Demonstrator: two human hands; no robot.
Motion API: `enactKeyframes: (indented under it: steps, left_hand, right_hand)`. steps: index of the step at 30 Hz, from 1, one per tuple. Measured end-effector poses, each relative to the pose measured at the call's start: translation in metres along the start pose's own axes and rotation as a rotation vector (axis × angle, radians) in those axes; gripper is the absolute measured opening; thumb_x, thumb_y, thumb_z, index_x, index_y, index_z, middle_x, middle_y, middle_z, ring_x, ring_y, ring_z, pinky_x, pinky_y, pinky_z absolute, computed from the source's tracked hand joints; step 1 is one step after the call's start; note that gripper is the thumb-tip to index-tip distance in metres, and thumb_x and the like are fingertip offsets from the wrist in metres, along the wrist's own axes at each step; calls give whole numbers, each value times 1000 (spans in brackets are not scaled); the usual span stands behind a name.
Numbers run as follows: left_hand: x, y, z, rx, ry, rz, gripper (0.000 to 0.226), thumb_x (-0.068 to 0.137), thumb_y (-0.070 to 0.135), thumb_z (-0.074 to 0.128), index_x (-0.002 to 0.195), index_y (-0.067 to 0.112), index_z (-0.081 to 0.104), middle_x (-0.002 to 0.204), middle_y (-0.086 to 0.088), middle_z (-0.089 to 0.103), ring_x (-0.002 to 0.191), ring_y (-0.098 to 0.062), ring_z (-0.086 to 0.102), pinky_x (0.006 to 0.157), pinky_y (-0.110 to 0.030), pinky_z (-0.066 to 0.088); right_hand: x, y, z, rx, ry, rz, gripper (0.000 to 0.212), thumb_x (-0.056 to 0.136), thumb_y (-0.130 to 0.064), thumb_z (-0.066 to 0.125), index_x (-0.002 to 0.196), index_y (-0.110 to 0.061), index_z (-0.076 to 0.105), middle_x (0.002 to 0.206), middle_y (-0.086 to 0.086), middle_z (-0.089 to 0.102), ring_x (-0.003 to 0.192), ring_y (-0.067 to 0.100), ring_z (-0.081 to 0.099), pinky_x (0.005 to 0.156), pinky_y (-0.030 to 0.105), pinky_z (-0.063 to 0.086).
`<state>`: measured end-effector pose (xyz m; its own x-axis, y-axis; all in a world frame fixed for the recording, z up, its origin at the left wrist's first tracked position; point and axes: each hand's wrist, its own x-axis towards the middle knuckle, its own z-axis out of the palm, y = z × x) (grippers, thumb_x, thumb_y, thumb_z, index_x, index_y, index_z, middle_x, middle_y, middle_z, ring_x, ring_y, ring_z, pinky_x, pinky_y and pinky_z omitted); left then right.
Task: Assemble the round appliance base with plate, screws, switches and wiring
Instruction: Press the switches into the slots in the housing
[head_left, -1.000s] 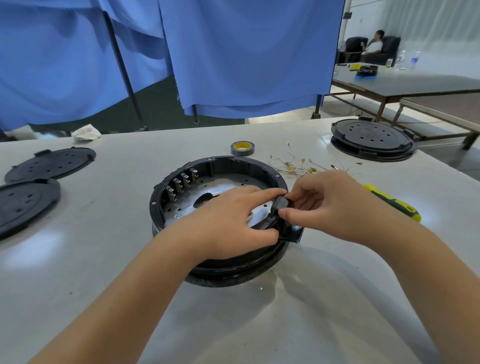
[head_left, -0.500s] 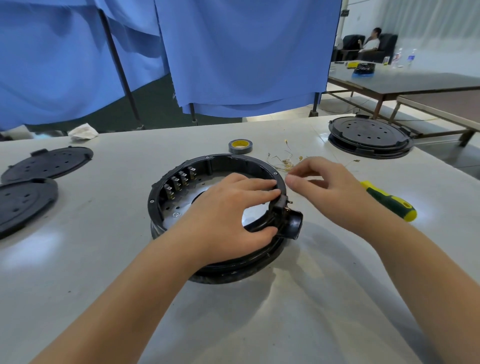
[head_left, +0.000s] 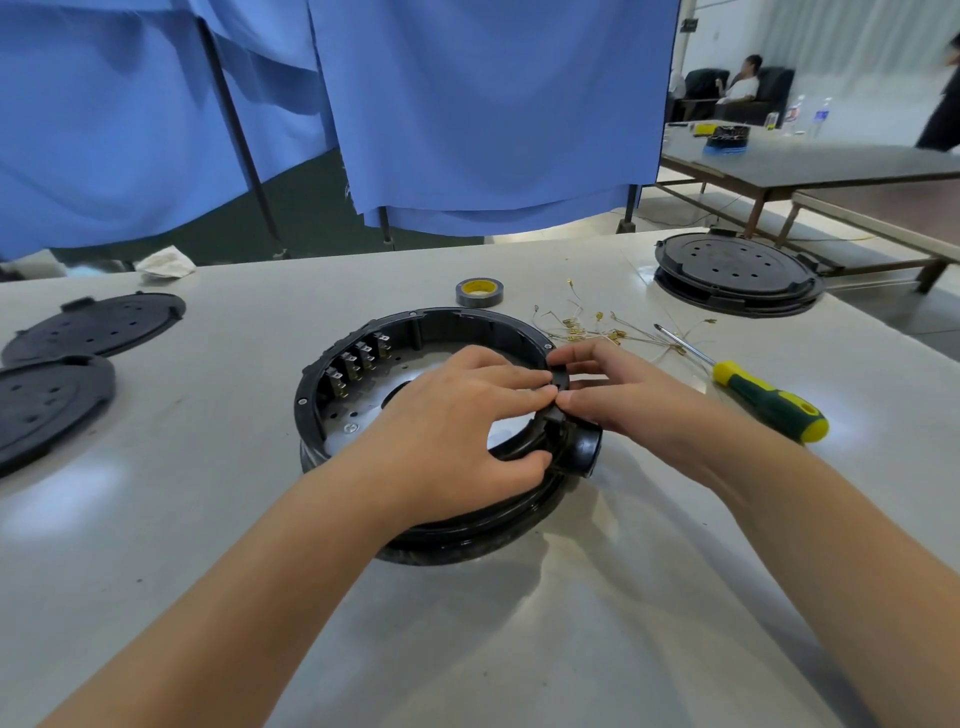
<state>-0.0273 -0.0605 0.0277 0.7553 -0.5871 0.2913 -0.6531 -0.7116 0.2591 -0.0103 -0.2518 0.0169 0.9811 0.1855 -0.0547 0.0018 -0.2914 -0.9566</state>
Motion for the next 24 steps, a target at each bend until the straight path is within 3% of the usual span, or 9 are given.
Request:
enactKeyframes:
  steps: [9, 18, 24]
  left_hand:
    - [0, -1, 0, -14, -32, -14, 59, 79, 51, 50, 136, 35, 55, 136, 26, 52, 128, -1, 35, 107, -34, 39]
    - [-8, -1, -1, -79, 101, -7, 44, 79, 44, 73, 120, 30, 70, 122, 22, 64, 116, -3, 52, 98, -32, 46]
    - [-6, 0, -1, -45, 72, 10, 42, 80, 44, 68, 119, 28, 71, 121, 22, 65, 115, -3, 51, 95, -33, 48]
  right_hand:
    - [1, 2, -1, -21, -1, -29, 35, 86, -7, 63, 107, -34, 55, 124, -1, 52, 109, 14, 57, 98, 36, 47]
    - [0, 5, -7, -6, -68, -38, 39, 82, -13, 68, 112, -36, 56, 125, -1, 52, 113, 16, 56, 102, 41, 45]
    - [3, 8, -8, 8, -83, -22, 43, 82, -8, 68, 113, -34, 55, 125, -2, 50, 112, 15, 55, 102, 38, 44]
